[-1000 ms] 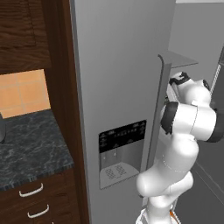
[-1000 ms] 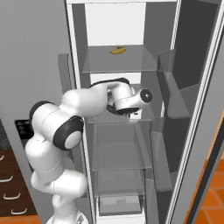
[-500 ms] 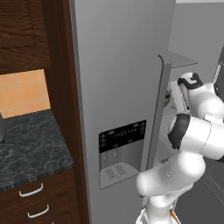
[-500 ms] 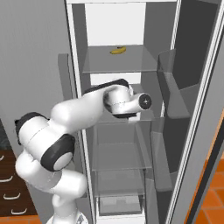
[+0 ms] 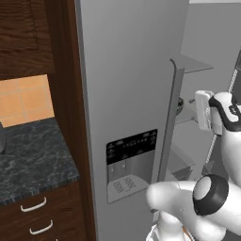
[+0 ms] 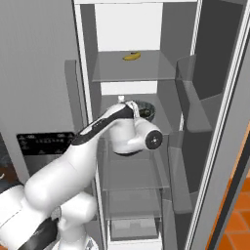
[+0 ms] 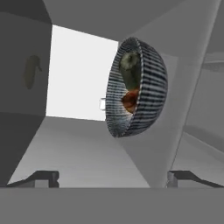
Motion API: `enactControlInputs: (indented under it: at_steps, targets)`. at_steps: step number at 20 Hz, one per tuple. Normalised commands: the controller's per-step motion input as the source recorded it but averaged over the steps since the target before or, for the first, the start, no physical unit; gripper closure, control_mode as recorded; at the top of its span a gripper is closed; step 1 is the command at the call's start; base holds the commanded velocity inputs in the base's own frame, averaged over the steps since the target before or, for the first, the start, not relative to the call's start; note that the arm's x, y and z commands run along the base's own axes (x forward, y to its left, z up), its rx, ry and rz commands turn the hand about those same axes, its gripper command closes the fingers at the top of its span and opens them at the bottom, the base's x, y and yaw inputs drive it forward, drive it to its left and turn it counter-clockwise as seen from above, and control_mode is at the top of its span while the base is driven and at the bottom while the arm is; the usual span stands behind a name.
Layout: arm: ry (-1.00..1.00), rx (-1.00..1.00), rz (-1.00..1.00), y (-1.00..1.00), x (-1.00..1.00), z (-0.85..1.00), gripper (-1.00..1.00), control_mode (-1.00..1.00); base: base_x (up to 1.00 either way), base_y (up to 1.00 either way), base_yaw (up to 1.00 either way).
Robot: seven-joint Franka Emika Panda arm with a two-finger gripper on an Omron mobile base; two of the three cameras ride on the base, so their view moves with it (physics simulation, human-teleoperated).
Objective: Pick the chicken drumstick and cucumber from their plates and place them in the bowl. Then put the bowl in the fridge.
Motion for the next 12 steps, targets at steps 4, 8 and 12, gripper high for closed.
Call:
enactControlInputs:
  at_steps: [4, 8, 12]
  targets:
    - [-0.16, -0.12, 0.00, 0.94, -0.97, 0.61, -1.00, -1.00, 0.00, 0.00, 0.00]
    - [-0.20, -0.12, 0.00, 0.44, -1.00, 0.57, -1.00, -1.00, 0.00, 0.00, 0.00]
    - [-0.10, -0.03, 0.07, 0.06, -1.00, 0.68, -1.00, -1.00, 0.00, 0.00, 0.00]
